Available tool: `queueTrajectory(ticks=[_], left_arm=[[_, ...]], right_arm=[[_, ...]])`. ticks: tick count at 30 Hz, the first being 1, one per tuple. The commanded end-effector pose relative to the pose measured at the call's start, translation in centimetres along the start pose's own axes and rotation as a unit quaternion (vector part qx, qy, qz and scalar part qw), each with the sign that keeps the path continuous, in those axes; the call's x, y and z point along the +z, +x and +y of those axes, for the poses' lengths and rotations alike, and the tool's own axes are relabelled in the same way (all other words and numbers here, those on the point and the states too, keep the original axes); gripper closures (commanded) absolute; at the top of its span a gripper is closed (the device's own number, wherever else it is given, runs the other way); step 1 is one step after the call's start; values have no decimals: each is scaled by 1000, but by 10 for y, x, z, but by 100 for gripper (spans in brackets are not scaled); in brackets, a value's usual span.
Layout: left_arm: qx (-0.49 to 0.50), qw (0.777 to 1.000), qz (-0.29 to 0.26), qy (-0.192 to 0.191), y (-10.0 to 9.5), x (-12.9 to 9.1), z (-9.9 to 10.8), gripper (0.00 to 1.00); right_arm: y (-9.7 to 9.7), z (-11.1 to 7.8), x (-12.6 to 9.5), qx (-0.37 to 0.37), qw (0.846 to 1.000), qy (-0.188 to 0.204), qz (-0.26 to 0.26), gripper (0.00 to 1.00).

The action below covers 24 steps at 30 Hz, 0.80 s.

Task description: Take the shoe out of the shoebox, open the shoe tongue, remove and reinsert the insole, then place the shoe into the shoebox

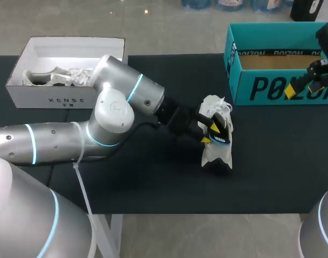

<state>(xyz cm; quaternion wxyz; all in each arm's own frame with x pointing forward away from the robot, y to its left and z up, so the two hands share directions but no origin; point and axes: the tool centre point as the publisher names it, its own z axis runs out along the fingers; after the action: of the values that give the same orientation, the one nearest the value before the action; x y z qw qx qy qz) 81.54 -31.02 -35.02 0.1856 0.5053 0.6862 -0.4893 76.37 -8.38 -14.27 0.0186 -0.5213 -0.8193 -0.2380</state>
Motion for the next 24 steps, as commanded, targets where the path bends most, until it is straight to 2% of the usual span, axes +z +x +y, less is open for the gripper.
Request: queueTrajectory(ticks=[1, 5, 11, 14, 16, 18, 24], left_arm=[[3, 1000, -18, -12, 5, -8, -12, 54], [4, 1000, -28, -12, 2, -10, -15, 54], [3, 999, -37, -10, -2, -11, -15, 60], [0, 999, -44, -10, -4, -10, -14, 67], [-1, 999, -46, -10, -6, -9, -13, 75], [-3, 999, -48, -9, -8, -7, -12, 78], [-4, 999, -43, -2, -11, 0, -9, 79]], right_arm=[[0, 1, 1, 0, 1000, 2, -1, 0], [0, 1, 1, 0, 1000, 2, -1, 0], [0, 1, 1, 0, 1000, 2, -1, 0], [0, 1, 1, 0, 1000, 2, -1, 0], [0, 1, 1, 0, 1000, 2, -1, 0], [0, 1, 1, 0, 1000, 2, -1, 0], [0, 1, 1, 0, 1000, 2, -1, 0]])
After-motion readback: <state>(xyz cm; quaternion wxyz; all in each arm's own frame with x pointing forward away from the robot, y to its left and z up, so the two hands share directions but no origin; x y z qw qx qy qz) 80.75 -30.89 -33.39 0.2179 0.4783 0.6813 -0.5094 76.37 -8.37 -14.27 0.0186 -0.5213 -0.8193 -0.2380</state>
